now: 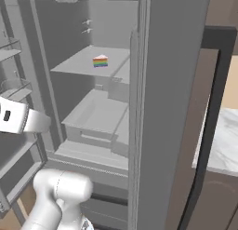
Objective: Take the cakes from the fridge and place them on the empty tray on the dining counter.
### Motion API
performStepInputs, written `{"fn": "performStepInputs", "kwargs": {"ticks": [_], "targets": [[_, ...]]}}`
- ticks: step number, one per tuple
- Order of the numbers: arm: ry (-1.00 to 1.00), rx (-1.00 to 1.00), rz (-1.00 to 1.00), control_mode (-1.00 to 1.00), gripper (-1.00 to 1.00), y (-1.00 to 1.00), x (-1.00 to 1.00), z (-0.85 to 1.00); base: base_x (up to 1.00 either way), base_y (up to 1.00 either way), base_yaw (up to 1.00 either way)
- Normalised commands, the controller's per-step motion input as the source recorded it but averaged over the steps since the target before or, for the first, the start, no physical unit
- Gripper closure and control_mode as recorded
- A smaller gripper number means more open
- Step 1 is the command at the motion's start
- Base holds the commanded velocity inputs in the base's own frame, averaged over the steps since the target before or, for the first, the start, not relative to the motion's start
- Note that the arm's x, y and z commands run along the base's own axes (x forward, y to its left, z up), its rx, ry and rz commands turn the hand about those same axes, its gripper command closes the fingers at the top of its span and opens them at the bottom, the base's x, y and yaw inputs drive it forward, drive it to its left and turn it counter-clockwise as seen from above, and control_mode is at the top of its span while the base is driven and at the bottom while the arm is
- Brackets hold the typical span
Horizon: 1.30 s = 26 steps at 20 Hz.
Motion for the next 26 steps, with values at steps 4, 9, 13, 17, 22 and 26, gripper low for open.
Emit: {"fn": "performStepInputs", "kwargs": {"ticks": [4, 9, 13, 17, 22, 26], "targets": [[0.0, 0.0, 0.0, 1.0, -1.0, 0.0, 0.0, 0.0, 1.0, -0.01, 0.0], [0.0, 0.0, 0.0, 1.0, -1.0, 0.0, 0.0, 0.0, 1.0, 0.0, 0.0], [0.0, 0.0, 0.0, 1.0, -1.0, 0.0, 0.0, 0.0, 1.0, 0.0, -0.08], [0.0, 0.0, 0.0, 1.0, -1.0, 0.0, 0.0, 0.0, 0.94, -0.06, -0.08], [0.04, 0.03, 0.0, -1.0, -1.0, -0.09, 0.4, 0.0, 0.54, -0.21, 0.0], [0.01, 0.0, -0.01, -1.0, -1.0, 0.0, 0.83, 0.05, 0.0, 0.0, 0.0]]}}
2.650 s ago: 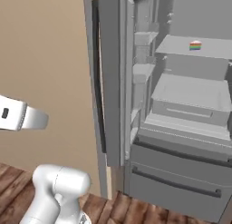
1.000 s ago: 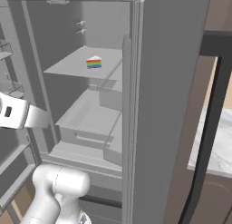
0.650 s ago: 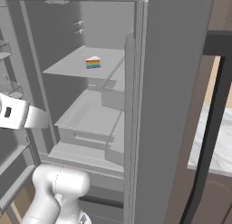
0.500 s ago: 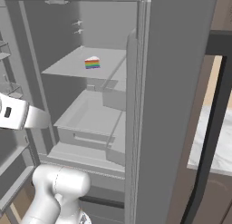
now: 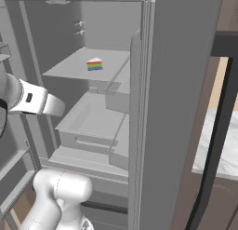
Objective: Take the cakes from the fridge and place them on the empty tray on the dining counter.
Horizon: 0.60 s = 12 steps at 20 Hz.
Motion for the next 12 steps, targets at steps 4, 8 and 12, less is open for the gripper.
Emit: {"fn": "performStepInputs", "kwargs": {"ticks": [4, 8, 12], "targets": [[0.0, 0.0, -0.01, -1.0, -1.0, 0.0, 0.66, 0.0, 0.0, 0.0, 0.0], [0.0, 0.01, 0.0, -1.0, -1.0, -0.06, 0.69, 0.04, 0.0, 0.0, 0.0], [0.0, 0.01, 0.01, -1.0, -1.0, -0.04, 0.63, 0.08, 0.0, 0.0, 0.0]]}}
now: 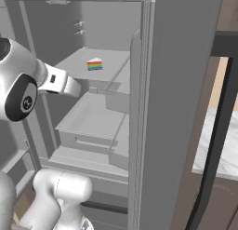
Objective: Take the cakes from the fridge and place them on the empty tray on the dining counter.
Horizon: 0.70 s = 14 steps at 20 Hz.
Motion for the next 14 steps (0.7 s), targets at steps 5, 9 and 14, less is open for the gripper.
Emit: {"fn": "performStepInputs", "kwargs": {"ticks": [5, 9, 14], "targets": [[-0.03, 0.0, 0.0, -1.0, -1.0, 0.0, 0.7, 0.0, 0.0, 0.0, 0.0], [-0.17, 0.0, -0.01, -1.0, -1.0, 0.0, 0.6, 0.1, 0.0, 0.0, 0.0], [-0.03, 0.0, -0.03, -1.0, -1.0, 0.0, 0.72, 0.15, 0.0, 0.0, 0.0]]}}
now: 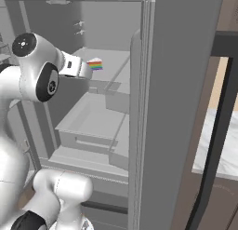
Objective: Take the cakes from the fridge and place them on the empty tray on the dining counter.
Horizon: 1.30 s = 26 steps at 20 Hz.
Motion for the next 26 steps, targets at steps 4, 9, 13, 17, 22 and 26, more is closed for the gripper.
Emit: {"fn": "performStepInputs", "kwargs": {"ticks": [4, 9, 13, 17, 22, 26], "targets": [[0.14, 0.0, -0.01, -1.0, -1.0, 0.0, 0.57, 0.25, 0.0, 0.0, 0.0], [0.0, -0.01, 0.0, -1.0, -1.0, 0.0, 0.61, 0.0, 0.0, 0.0, 0.0], [0.0, 0.0, -0.02, -1.0, -1.0, 0.0, 0.56, 0.0, 0.0, 0.0, 0.0], [0.0, 0.0, -0.05, -1.0, -1.0, 0.01, 0.52, 0.0, 0.0, 0.0, 0.0], [0.02, 0.0, -0.12, -1.0, -1.0, 0.07, 0.49, 0.0, 0.0, 0.0, 0.0], [0.01, 0.0, -0.15, -1.0, -1.0, 0.1, 0.43, 0.0, 0.0, 0.0, 0.0]]}}
